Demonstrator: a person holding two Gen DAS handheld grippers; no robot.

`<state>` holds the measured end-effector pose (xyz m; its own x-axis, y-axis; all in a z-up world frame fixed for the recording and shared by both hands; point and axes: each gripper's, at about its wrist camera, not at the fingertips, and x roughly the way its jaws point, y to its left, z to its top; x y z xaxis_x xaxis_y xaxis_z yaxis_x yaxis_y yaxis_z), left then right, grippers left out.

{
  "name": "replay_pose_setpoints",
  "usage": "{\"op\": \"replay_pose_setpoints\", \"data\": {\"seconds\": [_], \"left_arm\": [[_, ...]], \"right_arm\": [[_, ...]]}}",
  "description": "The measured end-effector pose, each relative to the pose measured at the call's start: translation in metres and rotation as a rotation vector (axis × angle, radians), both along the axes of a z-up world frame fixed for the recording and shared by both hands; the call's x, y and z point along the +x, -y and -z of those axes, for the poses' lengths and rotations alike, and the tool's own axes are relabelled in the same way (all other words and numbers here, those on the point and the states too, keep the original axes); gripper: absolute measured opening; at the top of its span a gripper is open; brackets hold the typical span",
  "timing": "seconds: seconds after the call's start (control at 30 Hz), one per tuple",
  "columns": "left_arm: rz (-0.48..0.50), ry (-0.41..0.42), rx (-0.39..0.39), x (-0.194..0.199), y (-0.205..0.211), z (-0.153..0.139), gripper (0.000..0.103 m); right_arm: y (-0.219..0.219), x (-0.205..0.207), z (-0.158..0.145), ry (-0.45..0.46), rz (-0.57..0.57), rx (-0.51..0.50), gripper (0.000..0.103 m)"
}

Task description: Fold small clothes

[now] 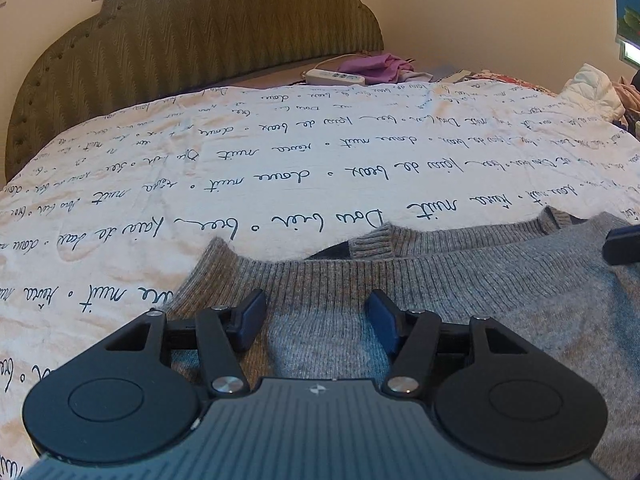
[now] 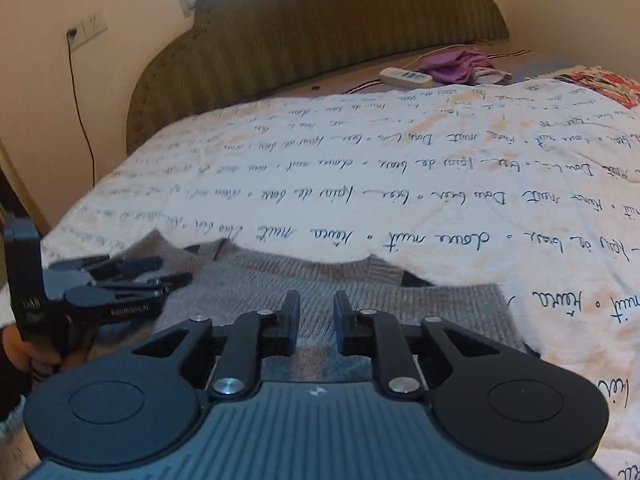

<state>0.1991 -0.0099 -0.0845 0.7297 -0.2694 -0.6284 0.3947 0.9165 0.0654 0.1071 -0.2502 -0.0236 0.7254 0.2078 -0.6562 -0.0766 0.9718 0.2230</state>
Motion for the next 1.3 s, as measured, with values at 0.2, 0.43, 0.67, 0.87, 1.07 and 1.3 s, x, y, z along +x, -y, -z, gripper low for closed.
{"op": "replay_pose_setpoints", "data": {"seconds": [0.2, 0.43, 0.67, 0.87, 1.07, 1.3], "left_arm": [[-0.002, -0.005, -0.024, 0.0, -0.005, 0.0, 0.058], [-0.141, 0.09, -0.002, -0.021, -0.023, -0.018, 0.064], [-0.323, 0.016, -0.277, -0.119, -0.125, -0.056, 0.077], [-0.408, -0.182, -0.454, -0.178, -0.16, -0.038, 0.076], [-0.417, -0.279, -0.581, -0.177, -0.166, -0.021, 0.076], [-0.436, -0.329, -0.573, -0.162, -0.152, -0.016, 0.014]], "right_arm": [[0.034, 0.005, 0.048, 0.061, 0.088, 0.124, 0.025], [0.025, 0.0, 0.05, 0.103, 0.099, 0.08, 0.025], [0.032, -0.002, 0.051, 0.111, 0.108, 0.135, 0.025], [0.032, -0.004, 0.05, 0.111, 0.108, 0.143, 0.026], [0.039, -0.027, 0.02, 0.085, 0.158, 0.252, 0.037], [0.011, -0.068, -0.013, 0.129, 0.015, 0.264, 0.079]]}}
